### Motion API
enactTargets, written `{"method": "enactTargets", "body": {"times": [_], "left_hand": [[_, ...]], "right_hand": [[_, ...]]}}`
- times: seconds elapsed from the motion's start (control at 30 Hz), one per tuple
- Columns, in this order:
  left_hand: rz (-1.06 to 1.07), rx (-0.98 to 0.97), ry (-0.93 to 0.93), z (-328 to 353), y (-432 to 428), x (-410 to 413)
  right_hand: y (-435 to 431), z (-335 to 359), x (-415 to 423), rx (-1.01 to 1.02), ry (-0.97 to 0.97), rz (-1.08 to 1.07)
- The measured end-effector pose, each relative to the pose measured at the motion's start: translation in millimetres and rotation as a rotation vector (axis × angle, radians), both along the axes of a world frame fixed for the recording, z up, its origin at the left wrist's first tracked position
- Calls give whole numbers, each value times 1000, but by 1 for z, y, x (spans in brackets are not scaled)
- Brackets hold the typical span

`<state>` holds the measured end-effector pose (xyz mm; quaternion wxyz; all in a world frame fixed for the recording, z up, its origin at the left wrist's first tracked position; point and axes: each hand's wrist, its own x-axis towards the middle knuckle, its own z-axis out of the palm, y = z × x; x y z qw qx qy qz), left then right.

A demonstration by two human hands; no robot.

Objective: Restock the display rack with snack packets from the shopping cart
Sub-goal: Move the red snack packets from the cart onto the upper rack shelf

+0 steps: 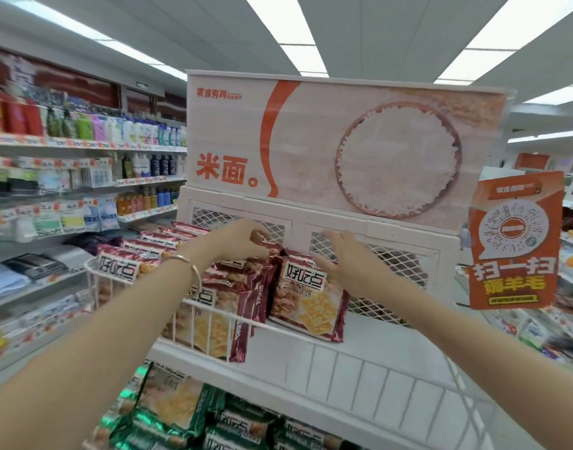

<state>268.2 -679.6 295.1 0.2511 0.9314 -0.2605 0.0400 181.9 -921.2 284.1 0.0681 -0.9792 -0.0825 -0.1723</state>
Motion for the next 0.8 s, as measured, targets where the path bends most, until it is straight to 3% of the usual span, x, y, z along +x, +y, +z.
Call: {"method": "enactTargets", "body": {"times": [0.2, 0.43, 0.8], "left_hand": [[210, -37, -151, 9, 125, -33], [501, 13, -53, -19, 338, -90], [867, 75, 270, -150, 575, -209]], "right_hand": [[122, 21, 4, 21, -6, 172], [309, 5, 26, -72, -35, 324], [598, -157, -6, -130, 264, 669]]}}
